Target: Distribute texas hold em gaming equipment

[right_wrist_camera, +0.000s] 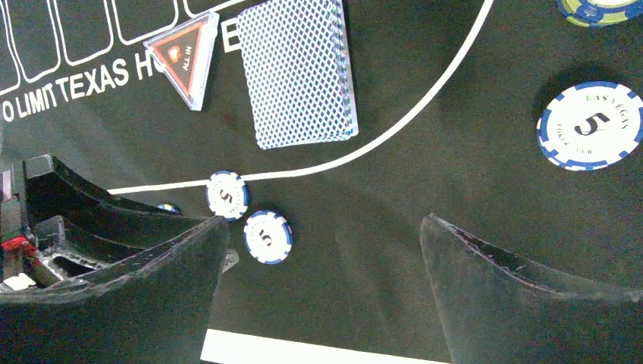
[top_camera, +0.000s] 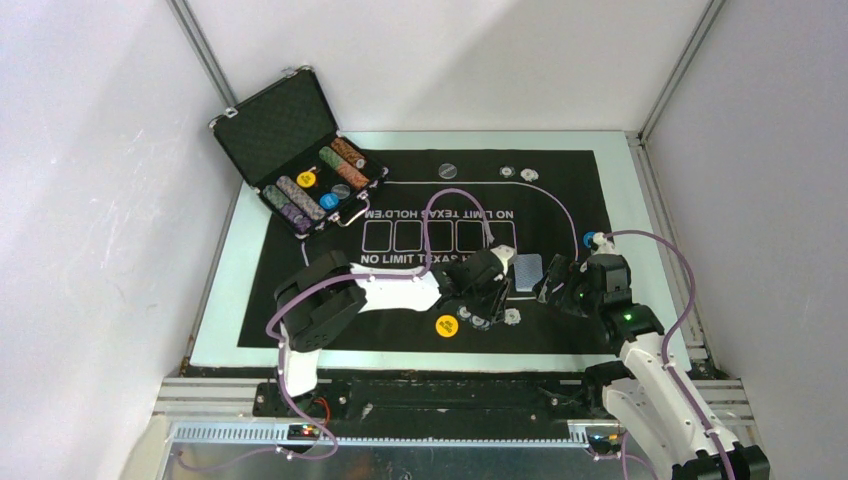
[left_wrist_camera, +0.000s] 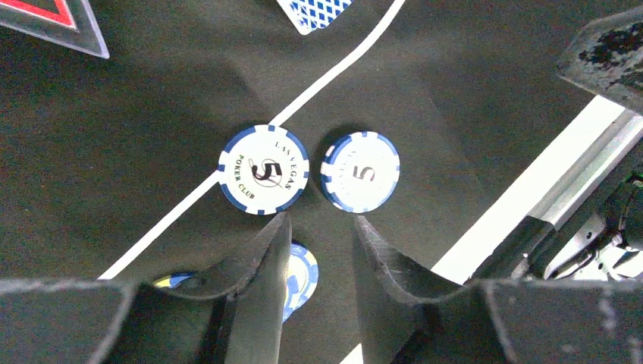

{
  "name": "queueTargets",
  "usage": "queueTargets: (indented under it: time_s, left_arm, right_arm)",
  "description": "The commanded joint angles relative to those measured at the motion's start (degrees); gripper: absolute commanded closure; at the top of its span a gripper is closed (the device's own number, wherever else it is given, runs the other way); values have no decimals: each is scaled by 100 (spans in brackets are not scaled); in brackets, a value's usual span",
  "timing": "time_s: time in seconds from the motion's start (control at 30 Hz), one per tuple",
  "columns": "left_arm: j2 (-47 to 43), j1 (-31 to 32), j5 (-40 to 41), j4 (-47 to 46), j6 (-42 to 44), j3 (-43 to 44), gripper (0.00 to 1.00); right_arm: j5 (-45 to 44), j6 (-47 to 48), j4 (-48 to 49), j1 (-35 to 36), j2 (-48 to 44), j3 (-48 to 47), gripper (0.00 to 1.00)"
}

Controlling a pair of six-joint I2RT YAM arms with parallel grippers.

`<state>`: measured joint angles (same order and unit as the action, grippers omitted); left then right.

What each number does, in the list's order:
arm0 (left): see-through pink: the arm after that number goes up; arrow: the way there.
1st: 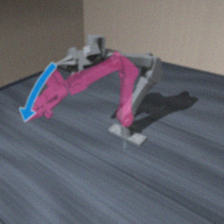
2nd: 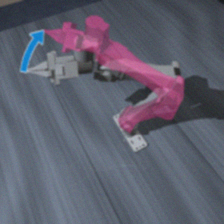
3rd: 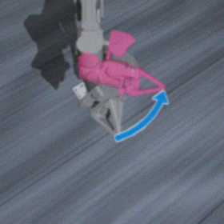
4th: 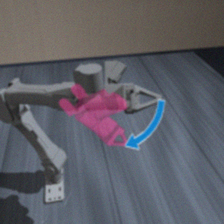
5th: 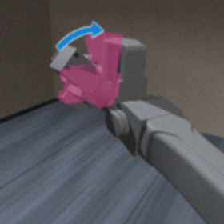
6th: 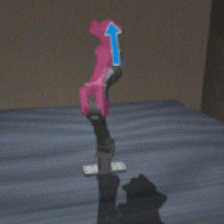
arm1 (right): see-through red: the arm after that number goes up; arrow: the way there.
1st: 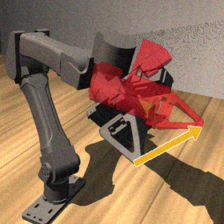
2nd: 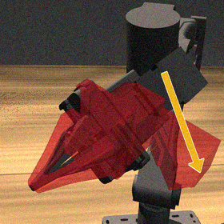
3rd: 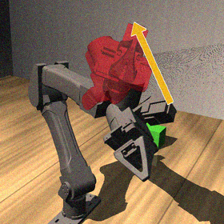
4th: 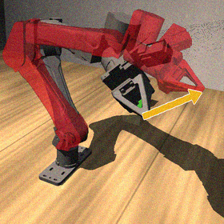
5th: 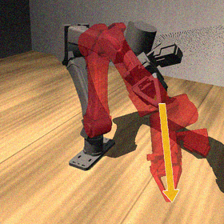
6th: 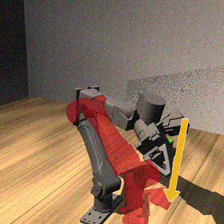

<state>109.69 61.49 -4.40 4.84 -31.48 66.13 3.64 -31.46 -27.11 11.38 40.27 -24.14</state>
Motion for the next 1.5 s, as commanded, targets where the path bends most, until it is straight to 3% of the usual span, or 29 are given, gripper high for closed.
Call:
queueTargets:
  time_s: [0.0, 0.23, 0.63, 1.07, 1.47]
  left_arm:
    - [-22, -6, 58, -10, 59, 172, 60]
    - [-410, -149, 849, 52, 49, 160, 58]
    - [460, -498, 190, 179, 104, 878, 61]
    - [344, -169, -187, 132, -46, 370, 62]
    - [120, -15, -63, 147, -26, 351, 61]
  right_arm:
    - [-74, -44, 95, -30, -97, -21, 1]
    - [-85, -43, 99, -29, -108, -21, 0]
    - [-110, -44, 133, -31, -27, -21, 0]
    - [-140, -44, 110, -41, -81, -25, 0]
    - [-137, -45, 99, -46, -96, -20, 1]
